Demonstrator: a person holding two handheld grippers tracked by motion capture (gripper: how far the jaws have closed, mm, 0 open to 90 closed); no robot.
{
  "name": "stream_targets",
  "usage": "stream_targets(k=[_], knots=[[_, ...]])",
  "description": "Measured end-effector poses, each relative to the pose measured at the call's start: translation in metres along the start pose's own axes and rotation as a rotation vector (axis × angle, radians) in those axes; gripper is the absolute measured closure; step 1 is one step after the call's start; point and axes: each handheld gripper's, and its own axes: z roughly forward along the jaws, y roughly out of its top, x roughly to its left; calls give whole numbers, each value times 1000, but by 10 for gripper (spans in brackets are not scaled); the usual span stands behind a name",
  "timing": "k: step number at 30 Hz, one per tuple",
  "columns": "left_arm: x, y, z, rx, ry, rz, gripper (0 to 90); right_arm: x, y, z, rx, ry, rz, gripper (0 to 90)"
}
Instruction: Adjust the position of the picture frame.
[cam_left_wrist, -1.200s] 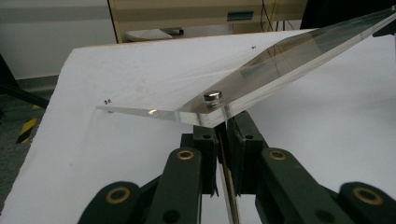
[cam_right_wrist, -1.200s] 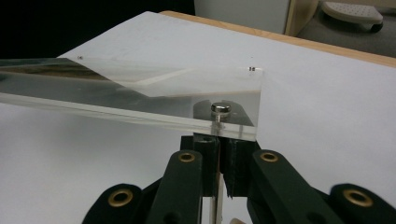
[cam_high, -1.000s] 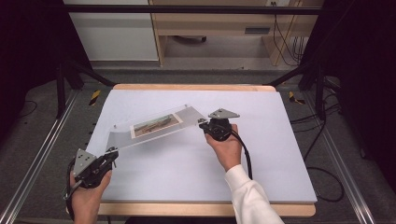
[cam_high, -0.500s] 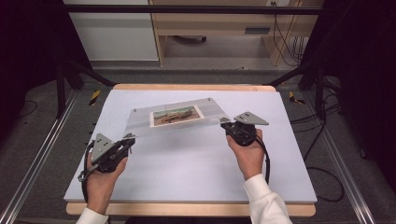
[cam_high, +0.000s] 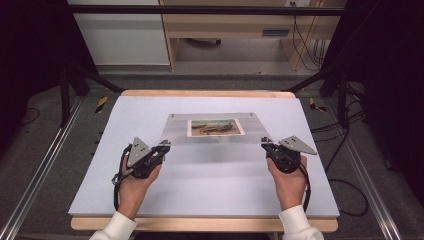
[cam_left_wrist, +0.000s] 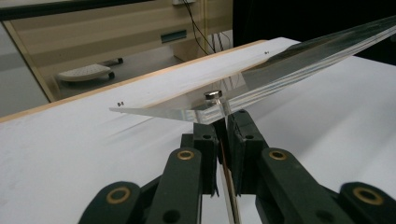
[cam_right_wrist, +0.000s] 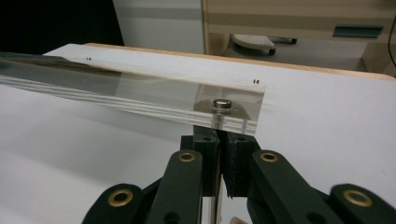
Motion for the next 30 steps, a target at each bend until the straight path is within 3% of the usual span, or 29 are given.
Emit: stream_targets(k=[3, 8, 30], knots=[[-3, -2, 7, 8, -7, 1, 816, -5, -8, -2, 8, -7, 19, 856], [-4, -6, 11, 4, -14, -9, 816, -9, -12, -3, 6, -15, 11, 856], [1, -16, 10, 6, -7, -27, 819, -2, -22, 1, 8, -16, -8, 849]])
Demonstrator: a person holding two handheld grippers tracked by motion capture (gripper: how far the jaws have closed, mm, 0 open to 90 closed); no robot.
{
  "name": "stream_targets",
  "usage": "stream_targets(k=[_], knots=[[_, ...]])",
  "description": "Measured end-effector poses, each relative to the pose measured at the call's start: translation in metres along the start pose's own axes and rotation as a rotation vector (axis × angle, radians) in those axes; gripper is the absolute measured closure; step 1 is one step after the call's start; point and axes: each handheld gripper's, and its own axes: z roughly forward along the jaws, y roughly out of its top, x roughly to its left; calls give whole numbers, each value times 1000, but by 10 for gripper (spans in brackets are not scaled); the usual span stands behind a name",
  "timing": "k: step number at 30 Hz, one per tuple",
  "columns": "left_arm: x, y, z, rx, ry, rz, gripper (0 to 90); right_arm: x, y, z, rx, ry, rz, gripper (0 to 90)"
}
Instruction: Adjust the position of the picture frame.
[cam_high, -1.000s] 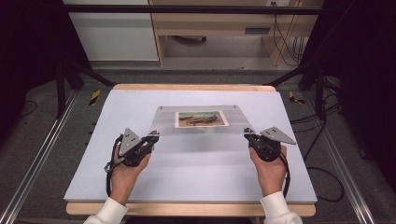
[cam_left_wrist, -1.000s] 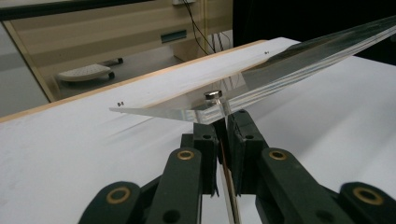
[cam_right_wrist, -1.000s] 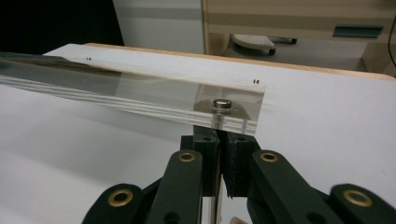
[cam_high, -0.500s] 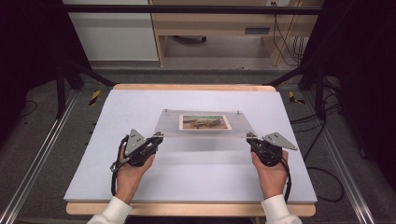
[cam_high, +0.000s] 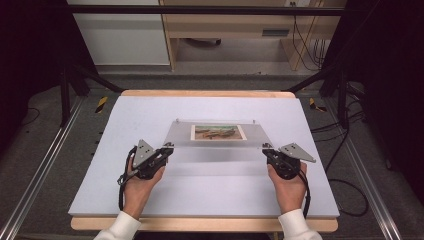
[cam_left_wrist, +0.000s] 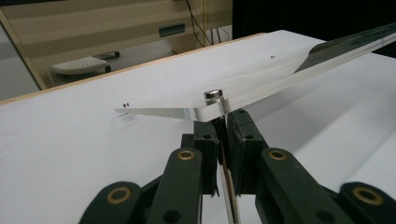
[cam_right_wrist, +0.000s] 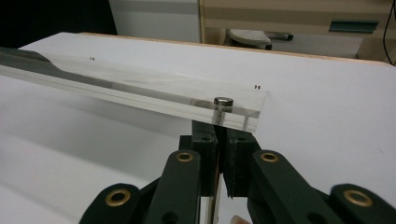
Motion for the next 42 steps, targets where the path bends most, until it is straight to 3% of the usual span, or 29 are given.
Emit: stream_targets(k=[25, 33, 35, 42], knots=[[3, -23, -7, 79, 4, -72, 837, 15, -20, -3, 31, 24, 7, 853], [0, -29, -6, 120, 4, -78, 840, 13, -28, -2, 67, 50, 32, 853], [-1, -33, -5, 130, 5, -94, 841, 13, -30, -1, 77, 53, 35, 853], [-2, -35, -5, 139, 6, -107, 843, 13, -34, -1, 93, 56, 34, 853]])
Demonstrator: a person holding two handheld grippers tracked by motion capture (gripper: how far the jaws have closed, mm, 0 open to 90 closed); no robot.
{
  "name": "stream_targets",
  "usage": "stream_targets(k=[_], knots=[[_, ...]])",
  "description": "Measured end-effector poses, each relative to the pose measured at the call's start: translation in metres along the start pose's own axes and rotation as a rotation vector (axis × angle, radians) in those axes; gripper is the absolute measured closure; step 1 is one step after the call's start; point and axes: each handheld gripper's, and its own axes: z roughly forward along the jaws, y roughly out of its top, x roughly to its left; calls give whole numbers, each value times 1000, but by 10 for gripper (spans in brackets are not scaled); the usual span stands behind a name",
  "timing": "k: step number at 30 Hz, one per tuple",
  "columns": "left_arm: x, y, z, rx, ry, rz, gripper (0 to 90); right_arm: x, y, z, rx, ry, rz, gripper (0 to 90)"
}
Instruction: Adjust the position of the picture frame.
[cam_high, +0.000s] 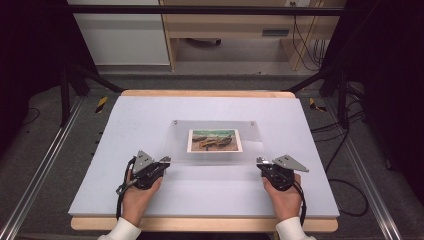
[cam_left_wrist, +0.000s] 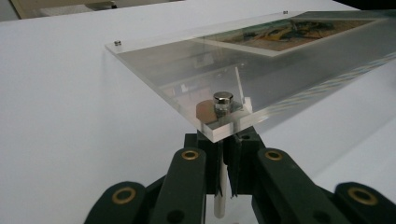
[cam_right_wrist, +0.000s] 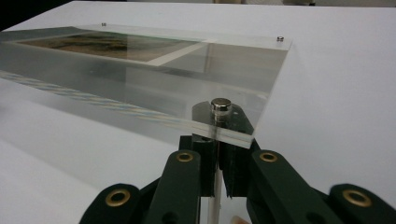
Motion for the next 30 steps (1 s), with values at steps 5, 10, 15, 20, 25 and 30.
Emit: stream_targets(k=[5, 10, 15, 20, 25, 30], knots=[[-1, -2, 0, 9, -4, -16, 843, 0, -2, 0, 11, 0, 1, 853], [-3, -2, 0, 14, -9, -16, 844, -1, -2, 0, 18, -1, 1, 853], [-3, -3, 0, 17, -12, -19, 844, -2, -3, 0, 25, -1, -5, 852], [-3, -5, 1, 32, -14, -22, 844, -2, -4, 0, 37, 4, 1, 852], [-3, -6, 1, 43, -14, -20, 844, -3, -6, 1, 45, 11, 11, 852], [-2, -7, 2, 40, -16, -22, 844, -3, -7, 1, 53, 15, 13, 851]])
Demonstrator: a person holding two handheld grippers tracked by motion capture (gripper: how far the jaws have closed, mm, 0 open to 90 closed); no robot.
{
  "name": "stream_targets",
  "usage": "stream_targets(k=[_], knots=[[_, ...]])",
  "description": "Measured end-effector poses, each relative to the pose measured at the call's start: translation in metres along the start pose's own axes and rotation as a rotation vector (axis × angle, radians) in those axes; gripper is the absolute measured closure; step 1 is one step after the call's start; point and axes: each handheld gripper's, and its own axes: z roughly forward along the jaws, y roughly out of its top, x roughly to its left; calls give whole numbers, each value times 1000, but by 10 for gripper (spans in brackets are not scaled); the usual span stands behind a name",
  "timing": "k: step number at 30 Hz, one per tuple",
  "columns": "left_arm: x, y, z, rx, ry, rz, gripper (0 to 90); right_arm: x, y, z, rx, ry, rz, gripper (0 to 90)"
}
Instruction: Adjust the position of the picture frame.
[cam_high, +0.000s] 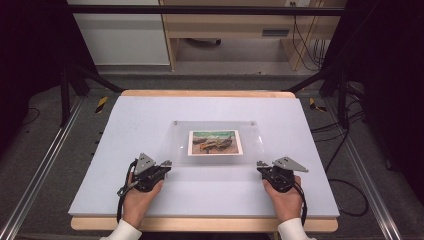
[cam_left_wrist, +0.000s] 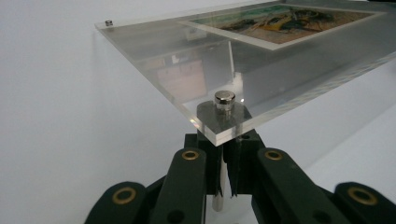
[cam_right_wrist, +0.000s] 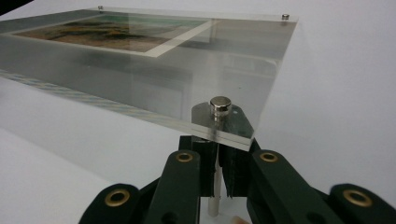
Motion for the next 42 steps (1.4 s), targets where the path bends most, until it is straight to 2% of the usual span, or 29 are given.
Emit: stream_targets(k=[10, 22, 28, 30, 33, 34, 35, 36, 37, 42], knots=[[1, -2, 2, 24, -1, 6, 844, 0, -3, 2, 15, 3, -6, 850], [2, -1, 3, 27, 2, 14, 843, 0, -2, 2, 16, 6, -5, 849], [4, -1, 3, 28, -9, 9, 842, 0, -2, 2, 18, 9, -1, 841], [4, -1, 3, 32, -24, 2, 833, -1, -2, 1, 22, 20, 8, 814], [4, 0, 1, 41, -32, 2, 759, -1, -3, -1, 23, 23, 13, 725], [4, 0, 1, 41, -32, 2, 716, -1, -3, -1, 23, 23, 13, 725], [3, 1, -2, 45, -33, 13, 680, 0, -4, -5, 23, 24, 3, 684], [3, 1, -2, 45, -33, 13, 646, 0, -4, -5, 23, 24, 3, 684], [2, 2, -5, 50, -42, 28, 617, 0, -6, -9, 24, 32, 17, 634], [-1, 3, -15, 59, -56, 68, 508, -3, -7, -22, 17, 46, 48, 544]])
